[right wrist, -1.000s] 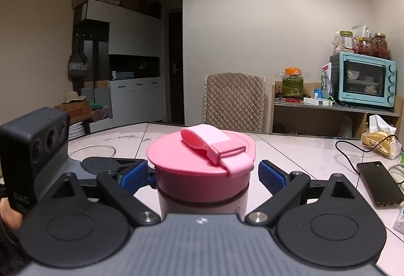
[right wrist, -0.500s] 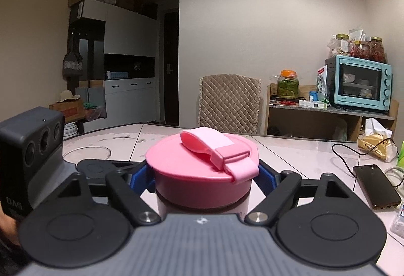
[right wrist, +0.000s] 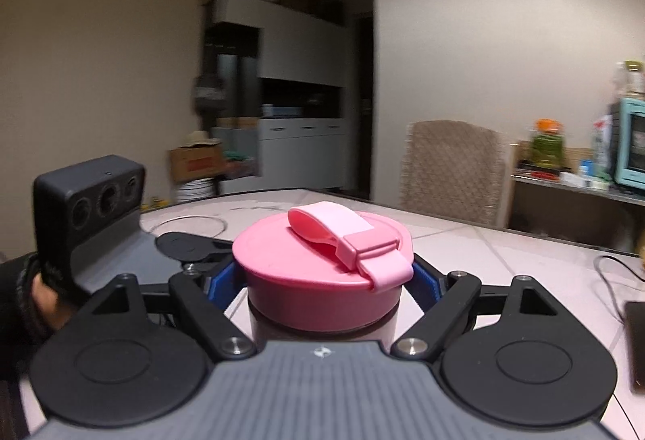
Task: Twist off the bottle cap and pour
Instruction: 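Regrip the lid and keep twisting it with the right gripper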
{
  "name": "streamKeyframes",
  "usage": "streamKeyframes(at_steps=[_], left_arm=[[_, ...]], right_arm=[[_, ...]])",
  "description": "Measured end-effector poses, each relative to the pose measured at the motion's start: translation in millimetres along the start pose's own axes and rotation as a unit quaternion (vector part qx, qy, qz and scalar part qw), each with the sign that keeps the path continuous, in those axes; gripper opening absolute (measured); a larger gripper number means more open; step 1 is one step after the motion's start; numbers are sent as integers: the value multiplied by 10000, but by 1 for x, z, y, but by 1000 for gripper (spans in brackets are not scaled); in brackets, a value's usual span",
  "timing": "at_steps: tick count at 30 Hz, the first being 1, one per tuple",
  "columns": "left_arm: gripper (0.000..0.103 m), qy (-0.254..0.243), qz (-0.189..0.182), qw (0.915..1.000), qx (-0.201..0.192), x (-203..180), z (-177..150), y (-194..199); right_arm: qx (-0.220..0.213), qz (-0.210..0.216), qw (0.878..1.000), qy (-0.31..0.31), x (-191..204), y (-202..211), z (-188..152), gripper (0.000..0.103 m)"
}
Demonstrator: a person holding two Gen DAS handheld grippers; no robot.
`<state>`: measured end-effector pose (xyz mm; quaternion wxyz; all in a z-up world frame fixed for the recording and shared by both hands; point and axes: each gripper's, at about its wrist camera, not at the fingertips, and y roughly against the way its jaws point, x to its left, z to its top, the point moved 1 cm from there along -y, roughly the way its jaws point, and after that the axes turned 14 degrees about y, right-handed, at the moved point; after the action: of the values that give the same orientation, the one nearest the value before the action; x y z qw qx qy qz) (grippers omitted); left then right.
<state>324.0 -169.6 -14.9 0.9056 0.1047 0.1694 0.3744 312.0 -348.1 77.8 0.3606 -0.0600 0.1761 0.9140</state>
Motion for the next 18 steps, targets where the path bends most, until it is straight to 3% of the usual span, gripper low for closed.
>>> streamKeyframes(at_steps=[6, 12, 14, 18], left_arm=[[89, 2, -2, 10000, 0, 0, 0, 0], [89, 0, 0, 10000, 1, 0, 0, 0], [89, -1, 0, 10000, 0, 0, 0, 0], [89, -3, 1, 10000, 0, 0, 0, 0]], right_arm=[[-163, 594, 9981, -4, -18, 1, -2, 85], [-159, 532, 9985, 22, -15, 3, 3, 86], [-98, 402, 9991, 28, -11, 4, 4, 92], [-51, 130, 9999, 20, -1, 11, 6, 93]])
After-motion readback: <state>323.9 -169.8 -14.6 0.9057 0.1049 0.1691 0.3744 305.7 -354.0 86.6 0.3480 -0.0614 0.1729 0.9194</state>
